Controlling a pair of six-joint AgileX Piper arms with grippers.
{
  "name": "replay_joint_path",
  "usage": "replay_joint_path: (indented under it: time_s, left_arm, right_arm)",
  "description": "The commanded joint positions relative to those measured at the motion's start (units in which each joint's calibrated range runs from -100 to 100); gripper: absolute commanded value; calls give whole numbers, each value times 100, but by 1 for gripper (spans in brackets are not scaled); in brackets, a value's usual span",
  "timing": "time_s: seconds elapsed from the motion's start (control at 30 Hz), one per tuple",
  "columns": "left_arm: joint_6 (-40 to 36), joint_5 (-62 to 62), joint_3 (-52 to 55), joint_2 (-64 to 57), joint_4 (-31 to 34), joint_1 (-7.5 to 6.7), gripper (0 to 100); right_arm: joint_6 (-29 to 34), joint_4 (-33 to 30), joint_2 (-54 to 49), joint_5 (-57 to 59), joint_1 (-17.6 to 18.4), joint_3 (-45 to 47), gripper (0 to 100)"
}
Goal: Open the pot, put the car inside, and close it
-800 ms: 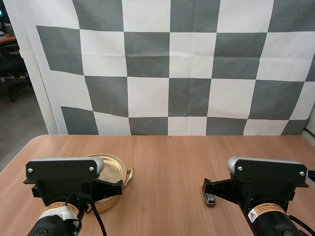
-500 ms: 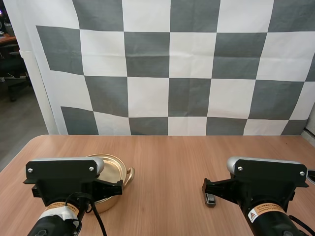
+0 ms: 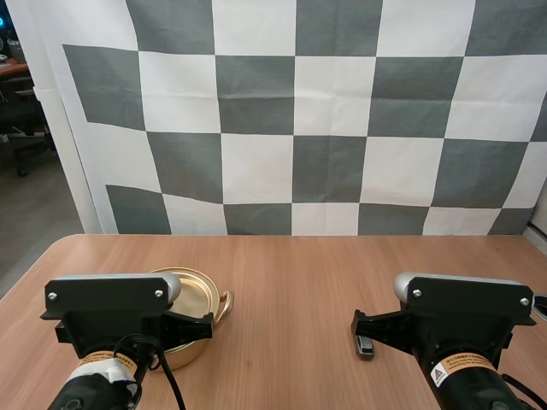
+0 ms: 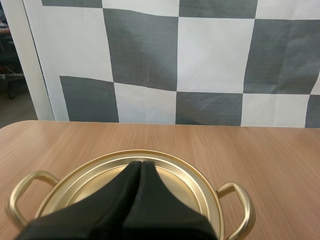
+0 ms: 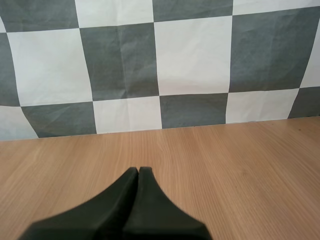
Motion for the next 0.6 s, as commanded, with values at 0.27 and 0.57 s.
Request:
replay_joint_path:
  time_s: [0.27, 0.57]
  left_arm:
    - [-1, 1, 0, 0, -5, -3, 0]
    - [-1, 1, 0, 0, -5, -3, 0]
  right_arm:
    - [-3, -2, 0, -12, -2, 0, 0]
    - [-3, 24, 0, -12, -2, 0, 0]
